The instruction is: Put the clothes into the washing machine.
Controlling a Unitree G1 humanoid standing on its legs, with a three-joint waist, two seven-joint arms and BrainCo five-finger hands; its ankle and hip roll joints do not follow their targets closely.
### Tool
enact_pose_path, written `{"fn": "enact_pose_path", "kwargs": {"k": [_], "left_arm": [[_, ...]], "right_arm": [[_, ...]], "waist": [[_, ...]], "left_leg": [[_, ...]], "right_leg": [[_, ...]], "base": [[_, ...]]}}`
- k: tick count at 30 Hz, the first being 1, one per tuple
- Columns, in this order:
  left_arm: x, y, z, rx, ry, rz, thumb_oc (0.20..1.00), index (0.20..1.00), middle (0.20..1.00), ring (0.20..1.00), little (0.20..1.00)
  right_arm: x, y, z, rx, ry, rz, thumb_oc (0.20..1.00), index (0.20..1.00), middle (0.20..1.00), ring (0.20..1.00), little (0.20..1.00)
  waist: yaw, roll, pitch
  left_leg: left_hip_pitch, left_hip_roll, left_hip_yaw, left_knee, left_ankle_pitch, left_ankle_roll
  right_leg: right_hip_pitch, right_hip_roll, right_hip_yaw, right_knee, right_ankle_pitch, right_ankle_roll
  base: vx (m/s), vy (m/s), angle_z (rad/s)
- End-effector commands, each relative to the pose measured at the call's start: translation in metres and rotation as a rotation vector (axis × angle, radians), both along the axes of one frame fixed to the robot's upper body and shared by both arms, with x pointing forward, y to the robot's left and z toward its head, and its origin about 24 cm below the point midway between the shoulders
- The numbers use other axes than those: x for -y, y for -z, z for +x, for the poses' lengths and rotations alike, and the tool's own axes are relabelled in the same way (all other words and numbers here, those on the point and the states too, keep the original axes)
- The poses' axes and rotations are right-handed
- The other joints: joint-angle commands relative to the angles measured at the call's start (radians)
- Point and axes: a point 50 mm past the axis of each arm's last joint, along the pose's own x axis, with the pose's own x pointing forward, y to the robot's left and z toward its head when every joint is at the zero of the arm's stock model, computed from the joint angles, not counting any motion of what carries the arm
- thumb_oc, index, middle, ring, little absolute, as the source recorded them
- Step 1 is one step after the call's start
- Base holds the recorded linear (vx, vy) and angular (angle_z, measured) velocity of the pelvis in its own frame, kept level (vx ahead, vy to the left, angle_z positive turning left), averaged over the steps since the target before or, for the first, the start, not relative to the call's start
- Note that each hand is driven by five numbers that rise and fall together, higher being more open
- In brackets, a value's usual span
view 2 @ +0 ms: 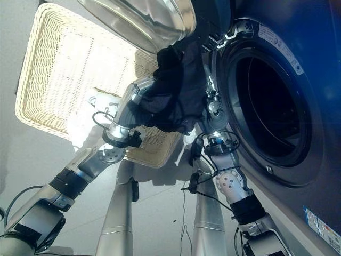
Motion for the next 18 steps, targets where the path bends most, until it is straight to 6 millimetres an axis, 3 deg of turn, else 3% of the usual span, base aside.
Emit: {"fn": "enact_pose_path", "kwargs": {"k": [1,10,18], "left_arm": [[0.030,-0.025,-0.029,0.204,0.159,0.046,0.200,0.200,0.200,0.200,0.200],[0.033,-0.028,-0.031,0.287,0.103,0.073,0.200,0.200,0.200,0.200,0.200],[0.038,-0.030,-0.039,0.322,0.154,0.075,0.200,0.200,0.200,0.200,0.200]], "right_arm": [[-0.035,-0.016,-0.030,0.162,-0.260,-0.089,1.000,1.000,1.000,1.000,1.000],[-0.044,-0.013,-0.030,0.164,-0.257,-0.252,1.000,1.000,1.000,1.000,1.000],[-0.045,-0.010,-0.025,0.147,-0.213,-0.337,1.000,1.000,1.000,1.000,1.000]], "waist": [[-0.018,0.032,0.006],[-0.015,0.033,0.006],[-0.014,0.036,0.006]], "left_leg": [[-0.008,-0.054,0.002,0.109,-0.091,0.059],[-0.015,-0.054,0.002,0.115,-0.088,0.056],[-0.018,-0.057,0.003,0.118,-0.087,0.055]], "right_leg": [[0.091,0.053,-0.051,-0.242,0.207,0.043],[0.086,0.051,-0.055,-0.239,0.206,0.040],[0.083,0.049,-0.055,-0.239,0.207,0.039]], "base": [[0.00,0.000,0.00],[0.00,0.000,0.00],[0.00,0.000,0.00]]}}
